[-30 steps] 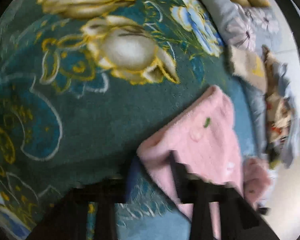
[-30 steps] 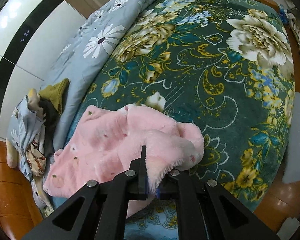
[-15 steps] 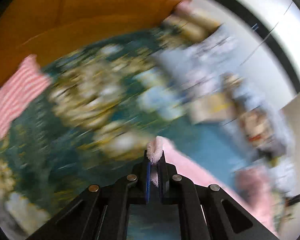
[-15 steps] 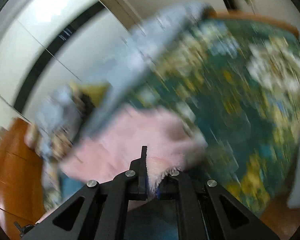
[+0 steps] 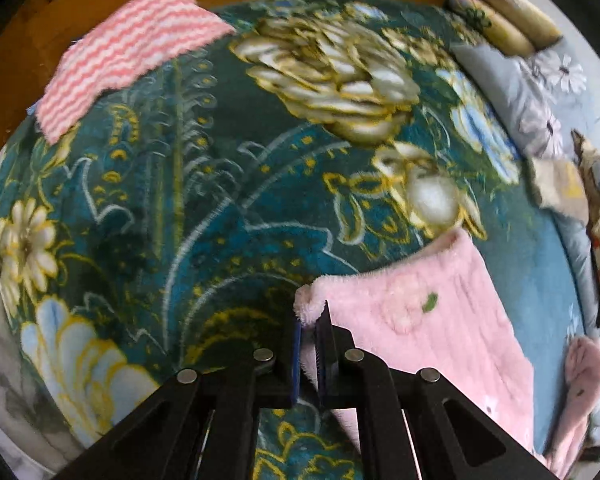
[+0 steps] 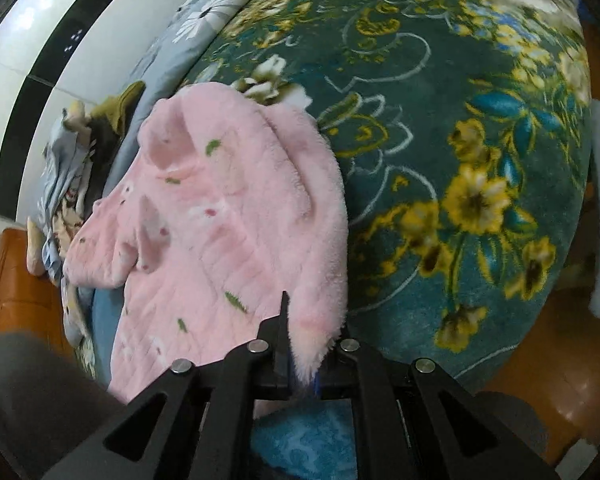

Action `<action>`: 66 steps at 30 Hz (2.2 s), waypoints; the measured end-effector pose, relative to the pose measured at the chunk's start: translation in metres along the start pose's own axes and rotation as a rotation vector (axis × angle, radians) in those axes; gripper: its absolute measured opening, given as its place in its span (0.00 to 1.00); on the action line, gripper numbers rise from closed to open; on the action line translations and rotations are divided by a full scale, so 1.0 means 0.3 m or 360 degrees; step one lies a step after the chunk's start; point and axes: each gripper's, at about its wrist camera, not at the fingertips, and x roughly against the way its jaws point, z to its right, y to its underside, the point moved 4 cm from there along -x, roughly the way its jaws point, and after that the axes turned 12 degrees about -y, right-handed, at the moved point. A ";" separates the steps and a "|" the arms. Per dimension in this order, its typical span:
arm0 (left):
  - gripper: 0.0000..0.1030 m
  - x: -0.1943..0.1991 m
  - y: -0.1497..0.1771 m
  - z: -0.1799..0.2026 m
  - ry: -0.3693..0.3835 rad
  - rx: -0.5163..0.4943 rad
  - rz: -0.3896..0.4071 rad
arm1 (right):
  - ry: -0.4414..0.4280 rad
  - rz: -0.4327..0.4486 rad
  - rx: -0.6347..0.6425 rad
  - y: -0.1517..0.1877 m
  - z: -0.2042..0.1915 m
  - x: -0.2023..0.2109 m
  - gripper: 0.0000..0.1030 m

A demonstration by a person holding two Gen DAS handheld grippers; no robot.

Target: Fold clothes

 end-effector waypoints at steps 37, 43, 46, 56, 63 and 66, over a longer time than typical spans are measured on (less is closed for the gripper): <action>0.41 0.231 0.048 0.706 0.0374 -0.0405 -0.0091 | 0.0230 0.0388 -0.0366 -0.323 0.209 0.090 0.10; 0.46 0.197 0.145 0.985 0.0590 -0.0523 -0.0239 | 0.0313 0.0416 -0.0205 -0.349 0.113 0.173 0.35; 0.48 0.156 0.205 1.145 0.0606 -0.0680 -0.0243 | 0.0313 0.0423 -0.0184 -0.351 0.061 0.202 0.35; 0.48 0.042 0.440 1.539 0.0653 -0.1157 -0.0289 | 0.0287 0.0247 -0.0001 -0.305 -0.173 0.108 0.35; 0.09 0.062 0.473 1.648 0.0773 -0.1110 -0.0278 | 0.0268 0.0148 0.0073 -0.283 -0.297 -0.001 0.35; 0.07 0.137 0.447 1.645 0.0841 -0.1061 -0.0150 | 0.0252 0.0116 0.0107 -0.294 -0.353 -0.040 0.35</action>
